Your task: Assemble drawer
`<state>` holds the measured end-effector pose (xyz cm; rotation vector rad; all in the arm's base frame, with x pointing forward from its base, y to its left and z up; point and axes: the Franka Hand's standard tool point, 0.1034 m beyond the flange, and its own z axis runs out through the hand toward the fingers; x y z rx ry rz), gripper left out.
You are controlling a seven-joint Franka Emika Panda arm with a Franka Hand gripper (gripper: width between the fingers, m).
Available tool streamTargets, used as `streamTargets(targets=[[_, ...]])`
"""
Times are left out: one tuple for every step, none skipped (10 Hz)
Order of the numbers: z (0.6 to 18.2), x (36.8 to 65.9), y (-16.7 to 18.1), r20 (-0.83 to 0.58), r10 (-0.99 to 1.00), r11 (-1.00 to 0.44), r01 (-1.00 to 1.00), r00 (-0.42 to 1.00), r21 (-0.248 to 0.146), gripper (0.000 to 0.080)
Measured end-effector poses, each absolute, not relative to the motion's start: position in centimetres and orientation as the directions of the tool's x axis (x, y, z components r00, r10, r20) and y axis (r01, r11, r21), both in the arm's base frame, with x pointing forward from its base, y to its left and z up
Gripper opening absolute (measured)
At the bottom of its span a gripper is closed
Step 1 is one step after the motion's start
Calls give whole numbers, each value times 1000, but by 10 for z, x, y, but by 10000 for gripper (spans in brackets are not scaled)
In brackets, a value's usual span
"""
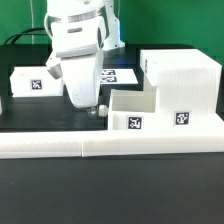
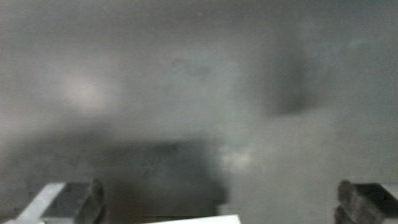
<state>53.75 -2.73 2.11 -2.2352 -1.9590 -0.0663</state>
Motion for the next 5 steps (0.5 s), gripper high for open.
streamTargets(targets=[[21,540,-27,141,978,-142,985,154,-98,649],[21,542,-26,139,974,-166,981,179,-95,649],[20,542,-26,138,971,-183,979,194,-88,649],[20,542,-27,138,971,-184,979,195,-89,649],[20,542,-27,138,971,-184,979,195,-89,649]])
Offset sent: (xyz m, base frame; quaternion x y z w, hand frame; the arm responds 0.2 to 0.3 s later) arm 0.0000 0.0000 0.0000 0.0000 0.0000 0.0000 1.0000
